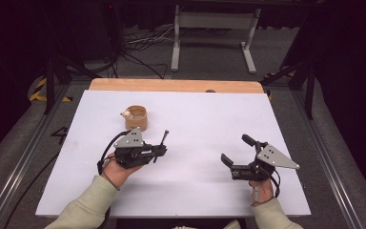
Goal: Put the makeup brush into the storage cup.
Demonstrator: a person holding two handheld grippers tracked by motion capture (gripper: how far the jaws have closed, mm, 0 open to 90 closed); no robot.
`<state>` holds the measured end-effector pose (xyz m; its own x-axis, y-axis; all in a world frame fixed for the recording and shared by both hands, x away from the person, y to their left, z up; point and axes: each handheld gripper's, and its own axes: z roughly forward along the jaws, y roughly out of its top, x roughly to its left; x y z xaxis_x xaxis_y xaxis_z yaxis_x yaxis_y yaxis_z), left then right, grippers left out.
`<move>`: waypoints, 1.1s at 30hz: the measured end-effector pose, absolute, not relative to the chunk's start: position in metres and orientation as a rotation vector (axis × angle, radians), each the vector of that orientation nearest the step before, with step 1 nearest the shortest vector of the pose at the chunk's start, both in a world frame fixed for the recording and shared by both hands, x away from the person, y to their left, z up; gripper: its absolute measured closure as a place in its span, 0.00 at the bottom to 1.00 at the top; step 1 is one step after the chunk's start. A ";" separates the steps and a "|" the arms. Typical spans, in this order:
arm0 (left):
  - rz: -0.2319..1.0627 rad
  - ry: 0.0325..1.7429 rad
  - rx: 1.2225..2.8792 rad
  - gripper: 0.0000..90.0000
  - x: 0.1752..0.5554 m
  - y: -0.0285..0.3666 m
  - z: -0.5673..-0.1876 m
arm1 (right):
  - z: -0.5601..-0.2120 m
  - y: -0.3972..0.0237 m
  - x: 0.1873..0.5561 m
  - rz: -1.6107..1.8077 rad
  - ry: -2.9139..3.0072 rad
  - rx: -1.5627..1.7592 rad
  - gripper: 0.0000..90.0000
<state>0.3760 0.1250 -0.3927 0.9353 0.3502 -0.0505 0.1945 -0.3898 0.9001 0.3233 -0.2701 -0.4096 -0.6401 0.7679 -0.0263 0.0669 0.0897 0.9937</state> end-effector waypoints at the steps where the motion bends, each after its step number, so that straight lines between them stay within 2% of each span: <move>1: 0.178 0.401 1.967 0.92 0.378 0.127 -0.392 | -0.412 -0.271 0.323 1.599 1.811 0.823 0.00; 33: 0.322 0.573 1.817 0.92 0.419 0.148 -0.366 | -0.433 -0.281 0.329 1.556 1.792 0.875 0.00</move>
